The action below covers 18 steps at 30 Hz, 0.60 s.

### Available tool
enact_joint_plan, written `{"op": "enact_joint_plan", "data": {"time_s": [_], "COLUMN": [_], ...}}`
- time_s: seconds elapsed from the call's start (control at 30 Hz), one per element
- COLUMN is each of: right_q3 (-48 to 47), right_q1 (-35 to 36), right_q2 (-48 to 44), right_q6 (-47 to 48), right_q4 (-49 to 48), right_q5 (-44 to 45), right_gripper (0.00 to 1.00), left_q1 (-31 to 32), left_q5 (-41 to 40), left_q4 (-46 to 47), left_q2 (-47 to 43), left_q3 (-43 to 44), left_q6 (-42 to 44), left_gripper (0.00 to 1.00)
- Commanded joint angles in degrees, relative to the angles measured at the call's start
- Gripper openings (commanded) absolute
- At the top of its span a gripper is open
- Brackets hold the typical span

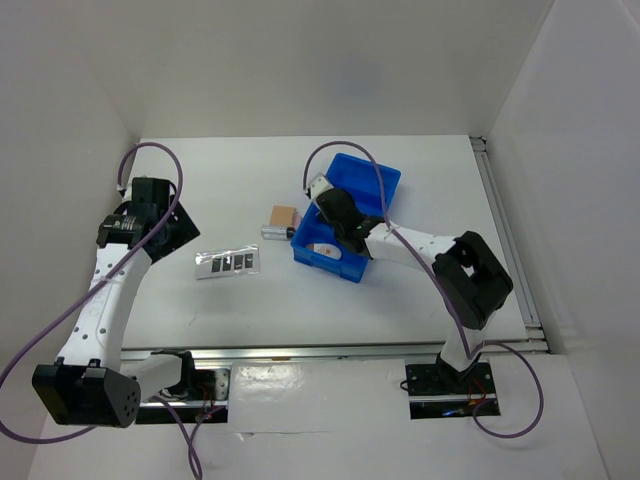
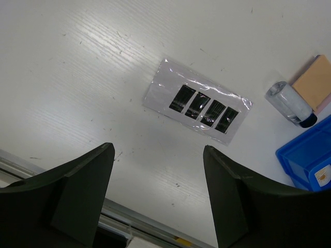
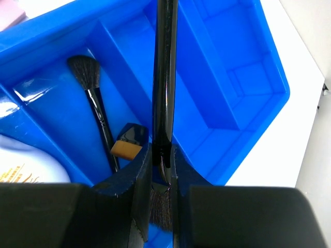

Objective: Organize the makeup

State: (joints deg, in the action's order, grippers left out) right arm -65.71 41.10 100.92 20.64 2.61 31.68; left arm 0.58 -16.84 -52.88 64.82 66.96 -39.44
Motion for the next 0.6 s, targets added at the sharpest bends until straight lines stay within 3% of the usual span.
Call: {"op": "enact_joint_plan", "data": {"time_s": [0.0,0.27,0.4,0.43,0.47,0.57], "right_q3": [1.2,1.7,0.7,0.7,0.1,-1.6], "right_q1": [1.1,2.1,2.1,2.1,2.1,2.8], "right_q2": [0.1,0.1,0.1,0.1,0.1,-0.4], "right_q6": [-0.1,-0.6,-1.7,-1.7,-1.7,-1.7], "right_q4": [-0.7,1.3,2.5,3.0,3.0,3.5], "right_q5": [0.1,0.1,0.7,0.7,1.4,2.7], "right_gripper": [0.00,0.00,0.26,0.41,0.48,0.57], "left_q1": [0.2,0.2,0.2,0.2,0.2,0.2], "left_q5": [-0.1,0.4,0.4,0.4,0.4,0.4], "left_q4": [0.6,0.6,0.6,0.6,0.6,0.6], "left_q2": [-0.4,-1.5,-2.8,-3.4,-3.4,-4.0], "left_q3": [0.3,0.3,-0.9,-0.9,-0.9,-0.9], "left_q6": [-0.9,-0.9,-0.9,-0.9,-0.9,-0.9], "left_gripper": [0.83,0.83,0.83,0.83,0.83,0.83]}}
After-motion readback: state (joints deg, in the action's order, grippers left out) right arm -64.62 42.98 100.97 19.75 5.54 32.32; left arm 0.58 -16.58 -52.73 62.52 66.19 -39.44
